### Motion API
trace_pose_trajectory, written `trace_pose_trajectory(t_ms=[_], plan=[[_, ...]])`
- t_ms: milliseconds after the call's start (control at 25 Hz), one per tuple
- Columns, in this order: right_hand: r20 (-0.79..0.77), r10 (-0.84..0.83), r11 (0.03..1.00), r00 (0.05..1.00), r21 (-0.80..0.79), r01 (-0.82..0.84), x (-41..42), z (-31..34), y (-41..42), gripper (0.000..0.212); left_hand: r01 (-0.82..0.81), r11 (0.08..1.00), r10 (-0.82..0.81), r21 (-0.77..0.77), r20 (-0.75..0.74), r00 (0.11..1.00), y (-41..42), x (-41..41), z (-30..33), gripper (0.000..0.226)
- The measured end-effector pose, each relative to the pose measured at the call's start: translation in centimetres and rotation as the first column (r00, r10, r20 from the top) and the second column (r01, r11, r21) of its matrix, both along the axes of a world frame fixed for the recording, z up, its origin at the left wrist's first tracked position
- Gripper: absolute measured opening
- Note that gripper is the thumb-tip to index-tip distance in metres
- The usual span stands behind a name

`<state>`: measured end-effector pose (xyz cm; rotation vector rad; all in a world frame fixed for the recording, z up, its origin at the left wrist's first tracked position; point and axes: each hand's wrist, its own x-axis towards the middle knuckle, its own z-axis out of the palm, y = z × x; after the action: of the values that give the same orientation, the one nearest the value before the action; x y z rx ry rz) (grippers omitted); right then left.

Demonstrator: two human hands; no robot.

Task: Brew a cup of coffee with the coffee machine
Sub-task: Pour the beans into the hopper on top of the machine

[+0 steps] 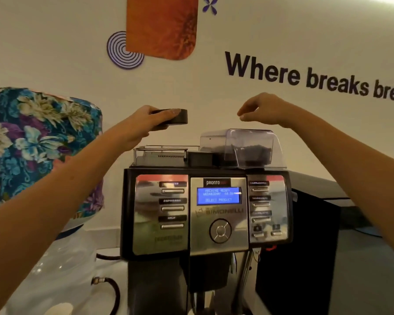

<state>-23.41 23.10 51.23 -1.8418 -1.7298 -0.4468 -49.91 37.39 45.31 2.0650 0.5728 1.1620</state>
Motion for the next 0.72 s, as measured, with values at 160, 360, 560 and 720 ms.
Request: trace_pose_trajectory(t_ms=[160,360,560,720], plan=[[-0.014,0.077,0.949,0.997,-0.307,-0.078,2.5,0.7,3.4,0.028,0.001,1.000,0.000,0.030,-0.024,1.000,1.2,1.4,0.4,0.047],[-0.140,0.145,0.873,0.979,-0.447,-0.193,4.3,2.1,5.2,0.028,0.011,1.000,-0.011,-0.022,0.000,1.000,1.9,1.8,0.4,0.062],[-0.120,0.176,0.828,0.977,-0.518,-0.214,5.1,2.4,6.6,0.030,-0.033,0.999,0.033,-0.041,0.004,0.999,1.4,1.7,0.5,0.067],[-0.096,0.169,0.816,0.981,-0.544,-0.194,5.2,2.2,7.3,0.026,-0.077,0.997,0.076,-0.028,-0.046,0.996,0.2,1.4,0.4,0.077]])
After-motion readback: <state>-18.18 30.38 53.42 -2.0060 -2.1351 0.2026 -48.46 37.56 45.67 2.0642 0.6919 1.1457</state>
